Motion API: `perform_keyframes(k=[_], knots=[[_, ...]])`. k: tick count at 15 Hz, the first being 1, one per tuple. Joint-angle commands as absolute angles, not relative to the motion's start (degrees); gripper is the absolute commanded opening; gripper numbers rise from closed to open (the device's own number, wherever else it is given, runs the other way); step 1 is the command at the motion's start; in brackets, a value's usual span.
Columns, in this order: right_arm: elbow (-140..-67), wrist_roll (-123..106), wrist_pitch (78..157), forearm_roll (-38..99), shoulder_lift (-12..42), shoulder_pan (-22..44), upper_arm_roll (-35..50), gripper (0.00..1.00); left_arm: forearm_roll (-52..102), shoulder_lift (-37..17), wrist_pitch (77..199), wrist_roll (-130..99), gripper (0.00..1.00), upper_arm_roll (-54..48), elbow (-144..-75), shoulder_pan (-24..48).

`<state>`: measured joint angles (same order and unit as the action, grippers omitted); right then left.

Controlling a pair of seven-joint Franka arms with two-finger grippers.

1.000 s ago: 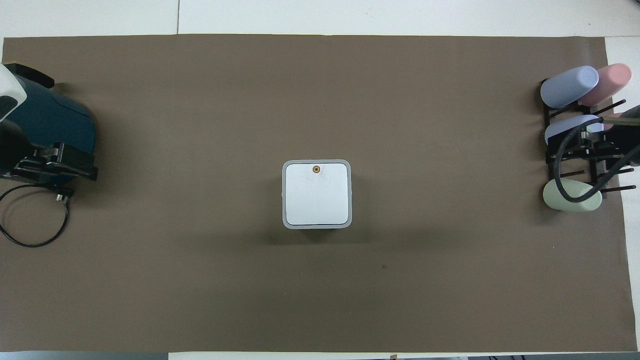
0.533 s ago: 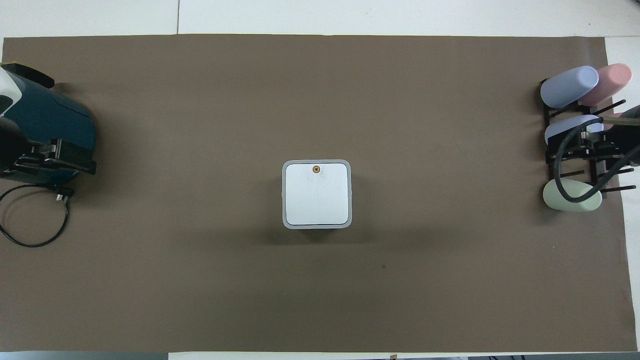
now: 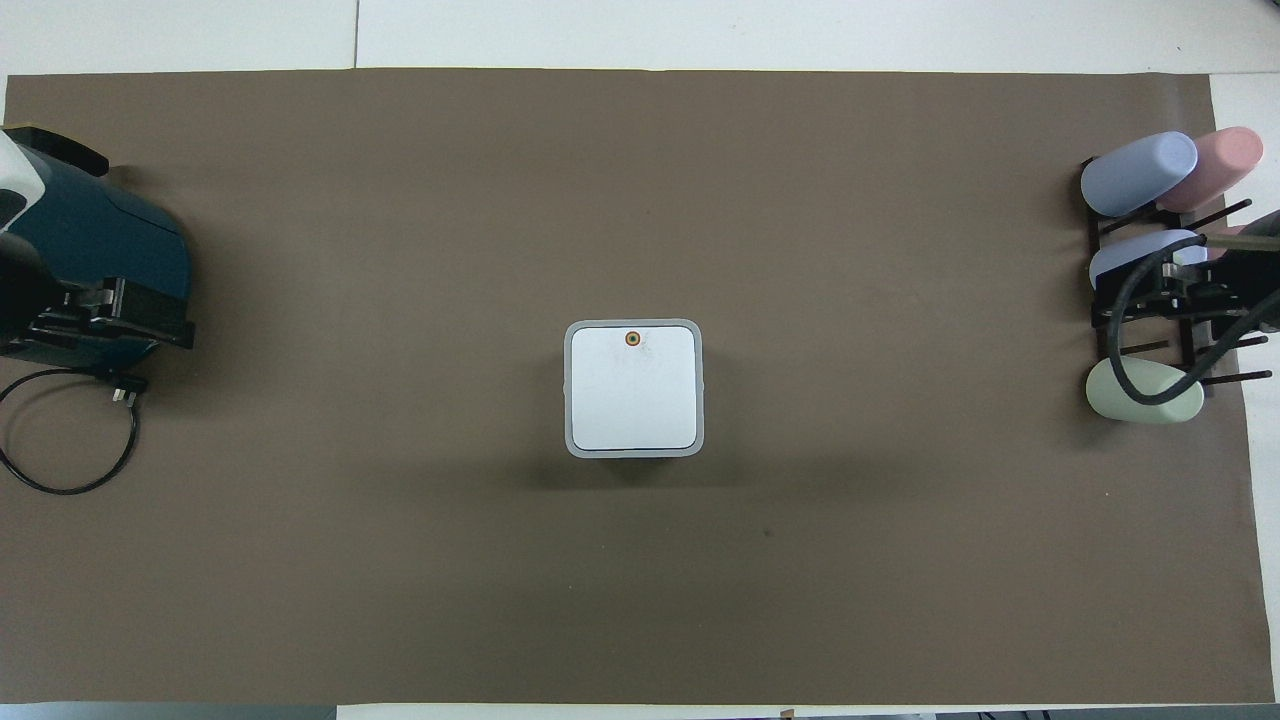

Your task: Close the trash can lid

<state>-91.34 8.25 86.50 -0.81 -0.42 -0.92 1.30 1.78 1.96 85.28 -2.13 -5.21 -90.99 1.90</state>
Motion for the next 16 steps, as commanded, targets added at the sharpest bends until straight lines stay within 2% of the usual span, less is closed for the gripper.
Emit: perform_keyframes(k=[1,16], knots=[[-92.0,7.0,86.3,-0.6,-1.2,-1.2,1.2,1.0,0.8,1.5,84.5,-1.1,1.0,-6.1,-89.9,0.9],[-92.0,7.0,86.3,-0.6,-1.2,-1.2,1.2,1.0,0.8,1.5,86.5,-1.8,1.0,-6.1,-90.6,-0.4]])
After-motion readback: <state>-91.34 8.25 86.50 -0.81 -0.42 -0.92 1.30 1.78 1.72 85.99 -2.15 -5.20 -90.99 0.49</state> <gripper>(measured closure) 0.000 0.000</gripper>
